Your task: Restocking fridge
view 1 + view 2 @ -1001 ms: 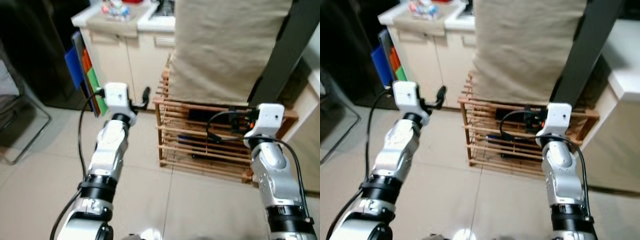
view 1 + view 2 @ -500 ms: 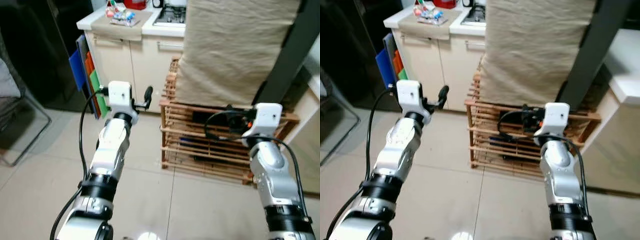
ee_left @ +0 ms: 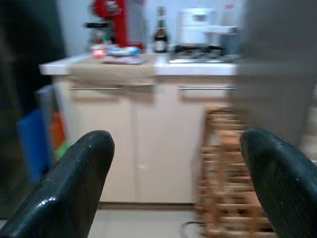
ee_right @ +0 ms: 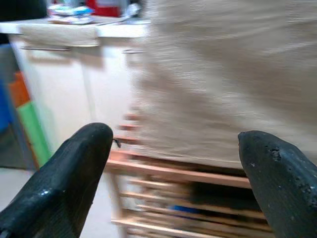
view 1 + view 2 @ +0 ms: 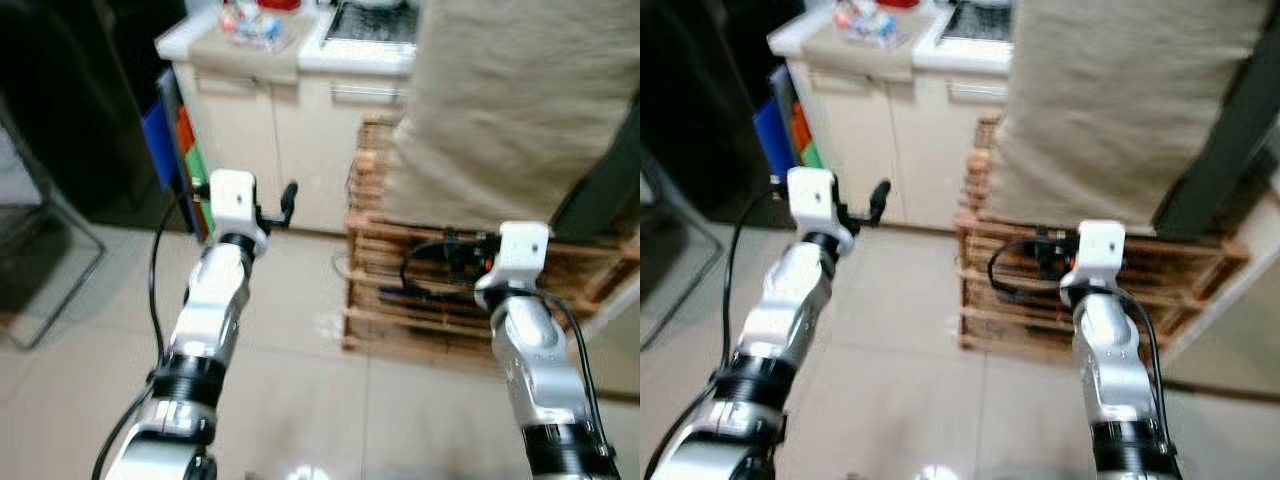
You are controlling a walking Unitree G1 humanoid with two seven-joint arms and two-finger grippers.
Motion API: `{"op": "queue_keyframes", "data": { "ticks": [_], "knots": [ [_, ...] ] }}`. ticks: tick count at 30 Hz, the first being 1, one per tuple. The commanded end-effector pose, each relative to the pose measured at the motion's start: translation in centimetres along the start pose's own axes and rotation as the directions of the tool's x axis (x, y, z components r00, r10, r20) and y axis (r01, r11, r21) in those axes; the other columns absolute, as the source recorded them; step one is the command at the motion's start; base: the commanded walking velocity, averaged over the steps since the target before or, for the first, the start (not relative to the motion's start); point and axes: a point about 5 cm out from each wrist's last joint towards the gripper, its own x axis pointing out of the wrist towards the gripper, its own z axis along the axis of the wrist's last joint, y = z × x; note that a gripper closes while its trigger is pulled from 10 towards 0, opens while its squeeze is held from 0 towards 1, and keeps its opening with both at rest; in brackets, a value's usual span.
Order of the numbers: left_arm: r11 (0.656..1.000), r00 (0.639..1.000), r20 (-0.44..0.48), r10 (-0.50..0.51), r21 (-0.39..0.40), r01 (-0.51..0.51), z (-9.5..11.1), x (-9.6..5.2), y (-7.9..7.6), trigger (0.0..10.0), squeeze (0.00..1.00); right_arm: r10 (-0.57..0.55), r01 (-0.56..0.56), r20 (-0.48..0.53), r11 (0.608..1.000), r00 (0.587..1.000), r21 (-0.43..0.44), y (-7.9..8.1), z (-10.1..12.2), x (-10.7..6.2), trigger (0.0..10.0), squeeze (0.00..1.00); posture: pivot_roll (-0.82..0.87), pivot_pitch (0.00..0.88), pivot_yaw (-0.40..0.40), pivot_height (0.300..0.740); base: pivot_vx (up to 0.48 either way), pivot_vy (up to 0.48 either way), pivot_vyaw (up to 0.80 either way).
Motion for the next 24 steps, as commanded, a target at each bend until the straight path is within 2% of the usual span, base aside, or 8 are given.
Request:
{"op": "queue_keyframes", "data": {
  "ticks": [1, 9, 15, 18, 20, 22, 23, 24],
  "knots": [
    [1.0, 1.0, 0.011, -0.014, 0.006, 0.014, 0.6, 0.3, -0.1, 10.0, 0.0, -0.006, 0.006, 0.013, 1.0, 1.0, 0.003, -0.2, 0.3, 0.3, 10.0, 0.0, -0.1, 0.0, 0.055, 0.74, 0.0, 0.48, -0.44],
    [0.999, 0.999, 0.022, -0.038, 0.006, 0.038, 1.3, 0.9, 0.0, 10.0, 0.0, -0.072, 0.071, 0.041, 0.997, 0.997, 0.021, -0.8, 0.8, 1.1, 10.0, 0.0, -0.09, 0.0, 0.05, 0.74, 0.0, 0.48, -0.73],
    [0.999, 0.999, -0.001, -0.048, 0.003, 0.048, 0.5, 0.0, 0.3, 10.0, 0.0, -0.161, 0.161, 0.018, 0.987, 0.987, 0.021, -2.5, 0.3, 1.3, 10.0, 0.0, -0.08, 0.0, 0.044, 0.74, 0.0, 0.48, -0.71],
    [0.995, 0.992, -0.092, -0.087, 0.037, 0.091, -2.0, -3.8, 1.8, 10.0, 0.0, -0.118, 0.119, 0.013, 0.99, 0.993, -0.08, -2.5, -0.6, -1.0, 10.0, 0.0, -0.08, 0.0, 0.046, 0.74, 0.0, 0.16, -0.45],
    [0.995, 0.989, -0.115, -0.093, 0.037, 0.098, -2.6, -4.8, 2.1, 10.0, 0.0, -0.109, 0.11, 0.008, 0.989, 0.994, -0.096, -2.4, -0.9, -1.6, 10.0, 0.0, -0.08, 0.0, 0.045, 0.74, 0.0, 0.0, 0.0],
    [0.99, 0.975, -0.177, -0.13, 0.033, 0.138, -4.1, -8.3, 2.4, 10.0, 0.0, -0.09, 0.086, -0.024, 0.989, 0.996, -0.117, -2.5, -2.0, -4.1, 10.0, 0.0, -0.07, 0.0, 0.035, 0.74, 0.0, 0.0, 0.0],
    [0.99, 0.975, -0.177, -0.13, 0.033, 0.138, -4.1, -8.3, 2.4, 10.0, 0.0, -0.09, 0.086, -0.024, 0.989, 0.996, -0.117, -2.5, -2.0, -4.1, 10.0, 0.0, -0.07, 0.0, 0.035, 0.74, 0.0, 0.0, 0.0],
    [0.988, 0.97, -0.193, -0.146, 0.027, 0.154, -4.4, -9.8, 2.5, 10.0, 0.0, -0.084, 0.079, -0.039, 0.99, 0.996, -0.121, -2.5, -2.4, -5.2, 10.0, 0.0, -0.07, 0.0, 0.033, 0.74, 0.0, 0.0, 0.0]
  ]
}}
